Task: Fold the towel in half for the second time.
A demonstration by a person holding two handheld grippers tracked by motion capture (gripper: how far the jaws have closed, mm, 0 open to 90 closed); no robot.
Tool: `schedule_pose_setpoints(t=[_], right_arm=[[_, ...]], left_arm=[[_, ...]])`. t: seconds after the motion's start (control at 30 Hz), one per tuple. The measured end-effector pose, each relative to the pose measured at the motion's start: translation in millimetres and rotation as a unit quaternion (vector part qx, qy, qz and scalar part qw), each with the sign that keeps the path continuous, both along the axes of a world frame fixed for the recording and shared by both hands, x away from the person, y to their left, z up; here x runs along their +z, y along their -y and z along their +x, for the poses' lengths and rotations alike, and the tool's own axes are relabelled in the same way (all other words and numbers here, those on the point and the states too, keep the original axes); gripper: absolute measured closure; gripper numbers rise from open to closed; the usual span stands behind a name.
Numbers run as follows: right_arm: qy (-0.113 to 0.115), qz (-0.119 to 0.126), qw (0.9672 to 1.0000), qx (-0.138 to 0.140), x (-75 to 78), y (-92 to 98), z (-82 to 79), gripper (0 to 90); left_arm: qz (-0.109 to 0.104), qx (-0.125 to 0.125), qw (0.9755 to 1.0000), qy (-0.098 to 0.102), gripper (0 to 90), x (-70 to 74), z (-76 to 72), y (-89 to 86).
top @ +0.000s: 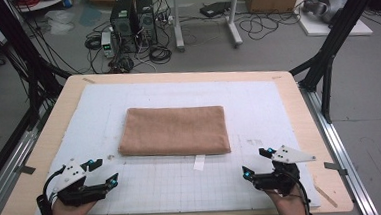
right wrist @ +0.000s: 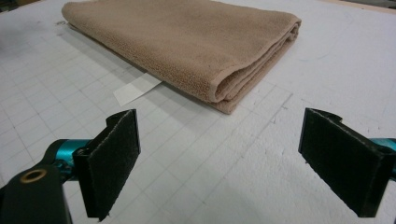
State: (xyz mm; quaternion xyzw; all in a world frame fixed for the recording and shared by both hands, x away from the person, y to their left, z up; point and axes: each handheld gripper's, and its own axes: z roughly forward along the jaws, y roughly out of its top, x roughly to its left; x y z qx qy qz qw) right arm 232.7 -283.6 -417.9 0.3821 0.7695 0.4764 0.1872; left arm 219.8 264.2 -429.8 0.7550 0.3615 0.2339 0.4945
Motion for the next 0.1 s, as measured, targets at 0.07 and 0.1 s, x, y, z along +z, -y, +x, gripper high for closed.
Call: schedule_pose_setpoints(t=[0.07,0.1], right_arm=[[0.003,-0.003,1.0000,0.000,-1.5,0.5,-1.3,11.7],[0.003,-0.003,1.0000,-0.001,-1.9,0.6,-1.9,11.8]], left_arm=[[-0.001,0.001,1.0000,0.001,26.1,-0.4,-1.0,-0.1],[-0.001,0.001,1.0000,0.003,26.0,-0.8,-1.6,0.0]])
